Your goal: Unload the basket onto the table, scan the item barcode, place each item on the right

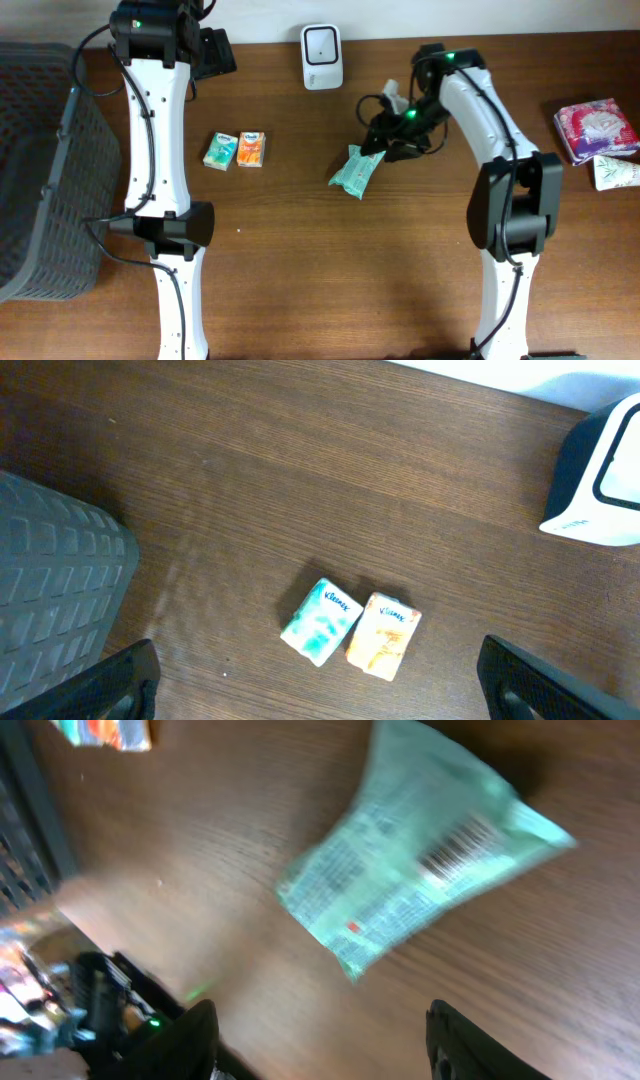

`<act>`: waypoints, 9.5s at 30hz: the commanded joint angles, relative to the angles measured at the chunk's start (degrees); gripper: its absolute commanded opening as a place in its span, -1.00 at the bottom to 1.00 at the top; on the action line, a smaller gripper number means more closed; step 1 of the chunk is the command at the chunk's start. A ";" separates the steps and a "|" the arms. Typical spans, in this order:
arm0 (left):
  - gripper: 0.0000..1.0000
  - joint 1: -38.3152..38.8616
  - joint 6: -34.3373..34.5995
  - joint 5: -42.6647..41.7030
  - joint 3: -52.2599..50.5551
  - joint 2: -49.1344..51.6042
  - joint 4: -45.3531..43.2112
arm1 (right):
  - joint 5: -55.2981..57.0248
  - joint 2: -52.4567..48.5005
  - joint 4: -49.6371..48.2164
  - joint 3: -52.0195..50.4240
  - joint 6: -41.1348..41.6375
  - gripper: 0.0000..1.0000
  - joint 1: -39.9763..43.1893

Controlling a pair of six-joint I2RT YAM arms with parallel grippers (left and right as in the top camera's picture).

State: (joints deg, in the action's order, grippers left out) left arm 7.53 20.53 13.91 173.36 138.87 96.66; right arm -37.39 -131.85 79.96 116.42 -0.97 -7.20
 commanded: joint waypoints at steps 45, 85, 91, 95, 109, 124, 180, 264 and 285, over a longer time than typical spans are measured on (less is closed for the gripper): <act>0.98 0.17 -0.31 0.00 0.11 -0.24 0.04 | -1.64 1.07 -16.59 -14.21 28.11 0.45 3.76; 0.98 0.17 -0.28 0.00 0.11 -0.24 0.04 | 63.39 20.61 -8.46 -24.96 27.04 -0.92 -4.04; 0.99 0.17 -0.28 0.00 0.11 -0.24 0.07 | 65.02 18.14 -9.11 -25.03 28.37 -0.91 -9.03; 0.98 0.17 -0.31 0.00 0.11 -0.24 0.04 | 61.00 13.68 -10.25 -24.44 28.92 -0.33 -17.31; 0.98 0.22 -0.28 0.00 0.11 -0.24 0.07 | 36.46 9.44 -14.01 -14.36 4.37 0.54 -7.37; 0.99 0.17 -0.31 0.00 0.11 -0.24 0.07 | 30.49 7.56 -68.15 -8.50 4.83 -0.92 -8.92; 0.98 0.28 -0.31 0.00 0.11 -0.24 0.07 | 20.02 13.16 3.69 -7.02 11.67 0.97 18.21; -0.12 25.03 3.85 -62.42 -34.62 7.39 -44.35 | 46.69 11.15 -17.77 -7.02 23.98 0.97 10.82; 0.11 -0.55 -8.26 -6.91 -12.07 19.89 0.09 | 46.69 11.15 -17.77 -7.02 23.98 0.97 10.82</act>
State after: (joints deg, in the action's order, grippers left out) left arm 6.98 13.80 9.61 160.77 155.92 96.60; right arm 8.16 -120.62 62.19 109.25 22.52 3.57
